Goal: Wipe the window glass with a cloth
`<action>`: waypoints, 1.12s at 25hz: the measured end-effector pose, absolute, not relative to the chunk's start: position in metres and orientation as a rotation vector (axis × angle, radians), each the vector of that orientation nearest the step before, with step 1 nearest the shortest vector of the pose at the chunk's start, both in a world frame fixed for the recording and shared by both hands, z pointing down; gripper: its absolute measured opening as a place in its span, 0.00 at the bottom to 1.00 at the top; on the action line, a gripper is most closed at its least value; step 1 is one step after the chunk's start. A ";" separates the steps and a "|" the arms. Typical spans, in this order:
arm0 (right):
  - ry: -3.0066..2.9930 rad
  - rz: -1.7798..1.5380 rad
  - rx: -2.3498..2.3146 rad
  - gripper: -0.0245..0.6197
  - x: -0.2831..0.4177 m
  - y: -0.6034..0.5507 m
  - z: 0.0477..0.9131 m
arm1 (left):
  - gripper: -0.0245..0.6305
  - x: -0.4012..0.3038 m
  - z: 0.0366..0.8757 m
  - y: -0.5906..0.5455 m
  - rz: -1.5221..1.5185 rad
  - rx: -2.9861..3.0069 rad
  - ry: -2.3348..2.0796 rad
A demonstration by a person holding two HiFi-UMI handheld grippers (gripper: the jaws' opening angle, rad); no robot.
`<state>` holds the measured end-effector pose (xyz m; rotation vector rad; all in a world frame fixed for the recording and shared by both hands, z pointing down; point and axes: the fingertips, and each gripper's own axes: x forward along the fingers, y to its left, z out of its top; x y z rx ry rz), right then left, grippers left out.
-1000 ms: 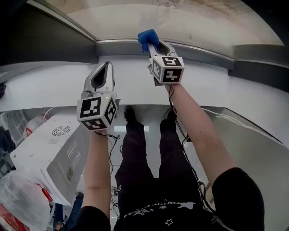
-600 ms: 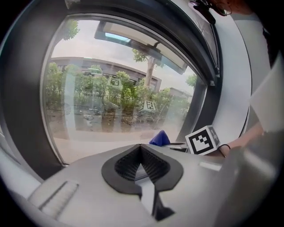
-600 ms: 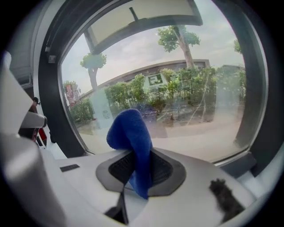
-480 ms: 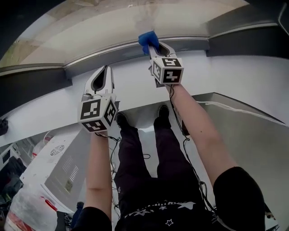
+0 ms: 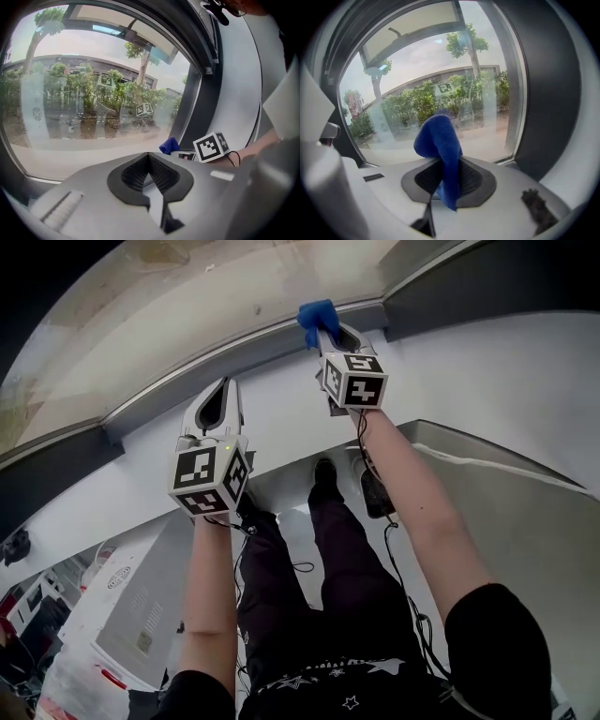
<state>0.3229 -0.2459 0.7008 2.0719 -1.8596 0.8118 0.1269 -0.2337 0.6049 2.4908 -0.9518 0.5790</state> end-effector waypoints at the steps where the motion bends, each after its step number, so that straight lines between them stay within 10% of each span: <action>1: -1.844 0.814 2.087 0.15 0.335 -0.241 0.701 | 0.05 0.137 0.604 -0.231 0.583 2.497 -0.939; 15: -1.710 0.808 2.184 0.15 0.440 -0.196 0.676 | 0.05 0.222 0.577 -0.188 0.520 2.515 -0.916; 28: -1.763 0.855 2.221 0.15 0.396 -0.148 0.596 | 0.05 0.164 0.493 -0.154 0.487 2.491 -1.041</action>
